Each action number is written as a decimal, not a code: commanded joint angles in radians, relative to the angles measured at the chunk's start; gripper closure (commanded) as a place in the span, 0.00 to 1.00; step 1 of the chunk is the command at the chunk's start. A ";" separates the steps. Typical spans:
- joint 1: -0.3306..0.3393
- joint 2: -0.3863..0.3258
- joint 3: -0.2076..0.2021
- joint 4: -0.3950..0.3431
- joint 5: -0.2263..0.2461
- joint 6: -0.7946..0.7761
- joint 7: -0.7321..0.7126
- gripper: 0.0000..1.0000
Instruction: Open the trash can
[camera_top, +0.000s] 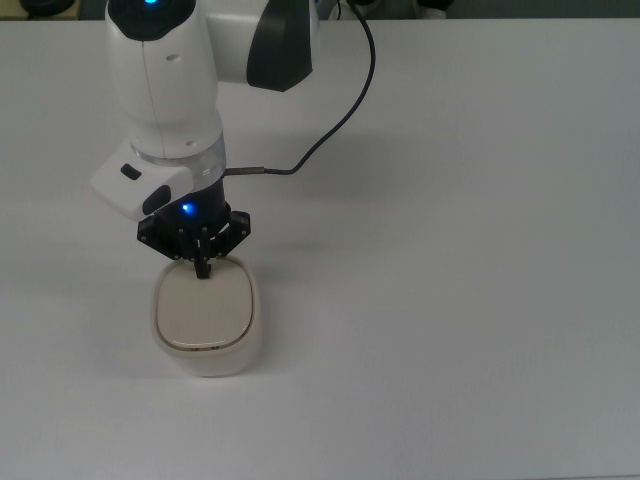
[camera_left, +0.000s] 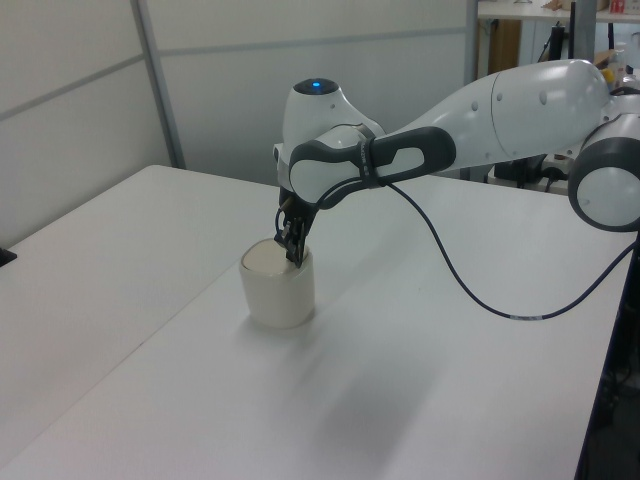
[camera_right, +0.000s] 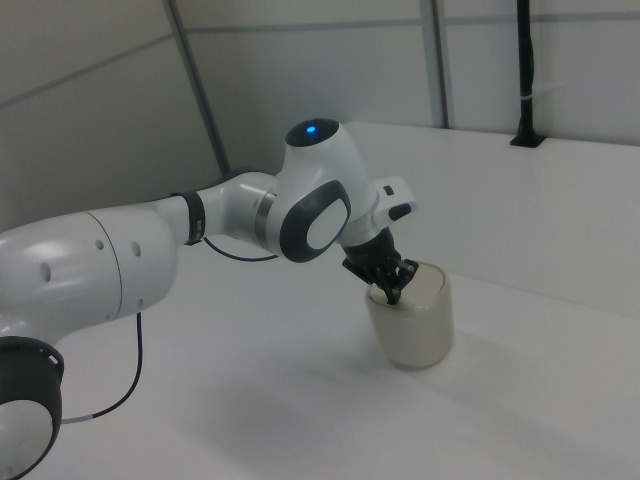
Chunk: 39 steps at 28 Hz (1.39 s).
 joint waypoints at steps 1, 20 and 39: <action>0.000 0.013 -0.005 -0.003 0.020 0.028 0.008 1.00; 0.003 -0.223 0.000 -0.003 0.052 -0.251 0.019 1.00; 0.013 -0.375 0.006 -0.015 0.014 -0.572 0.062 1.00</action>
